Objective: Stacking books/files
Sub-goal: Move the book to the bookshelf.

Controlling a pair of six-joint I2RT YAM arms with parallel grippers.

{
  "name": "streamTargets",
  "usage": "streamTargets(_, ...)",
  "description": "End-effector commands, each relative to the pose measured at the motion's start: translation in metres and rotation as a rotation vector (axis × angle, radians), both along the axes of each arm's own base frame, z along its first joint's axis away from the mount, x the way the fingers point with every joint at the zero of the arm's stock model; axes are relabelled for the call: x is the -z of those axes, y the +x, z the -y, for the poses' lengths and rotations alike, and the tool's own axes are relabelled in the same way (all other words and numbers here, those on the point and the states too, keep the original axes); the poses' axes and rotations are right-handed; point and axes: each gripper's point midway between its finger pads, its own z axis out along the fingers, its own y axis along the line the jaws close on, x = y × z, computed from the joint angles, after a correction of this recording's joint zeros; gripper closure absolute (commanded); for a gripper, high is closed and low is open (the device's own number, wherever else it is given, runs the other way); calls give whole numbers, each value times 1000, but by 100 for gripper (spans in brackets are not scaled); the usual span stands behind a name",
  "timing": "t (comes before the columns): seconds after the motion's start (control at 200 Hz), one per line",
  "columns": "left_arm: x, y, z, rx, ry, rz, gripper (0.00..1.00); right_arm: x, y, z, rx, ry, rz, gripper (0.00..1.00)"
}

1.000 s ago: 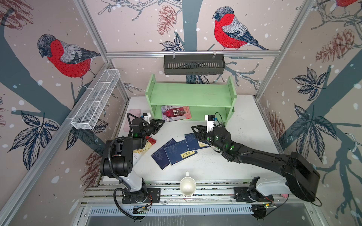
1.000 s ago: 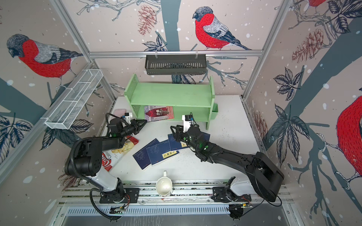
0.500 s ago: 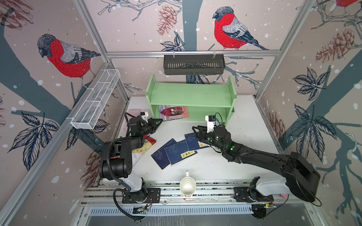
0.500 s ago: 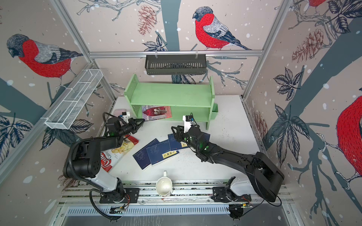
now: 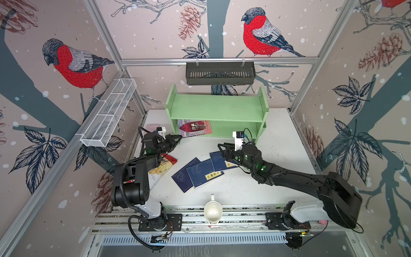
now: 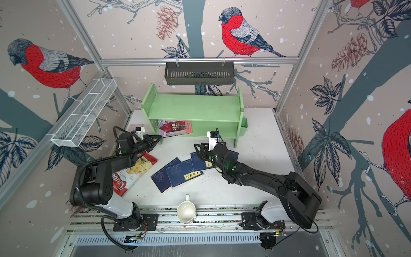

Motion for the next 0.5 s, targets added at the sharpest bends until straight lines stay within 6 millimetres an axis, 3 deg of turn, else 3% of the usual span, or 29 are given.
streamTargets(0.0, -7, 1, -3, -3, 23, 29, 70, -8, 0, -1, -7, 24, 24, 52)
streamTargets(0.14, -16, -1, -5, -5, 84, 63, 50, -9, 0, 0, -5, 27, 29, 52)
streamTargets(0.21, -22, -2, -7, -5, 128, 81, 46, -9, 0, 1, -1, 27, 29, 52)
streamTargets(0.335, -20, -5, -18, -30, 270, 48, 45, -7, 0, 2, -3, 27, 27, 52)
streamTargets(0.495, -14, -15, -28, -15, 427, 7, 55, -6, 0, 2, -6, 27, 28, 52)
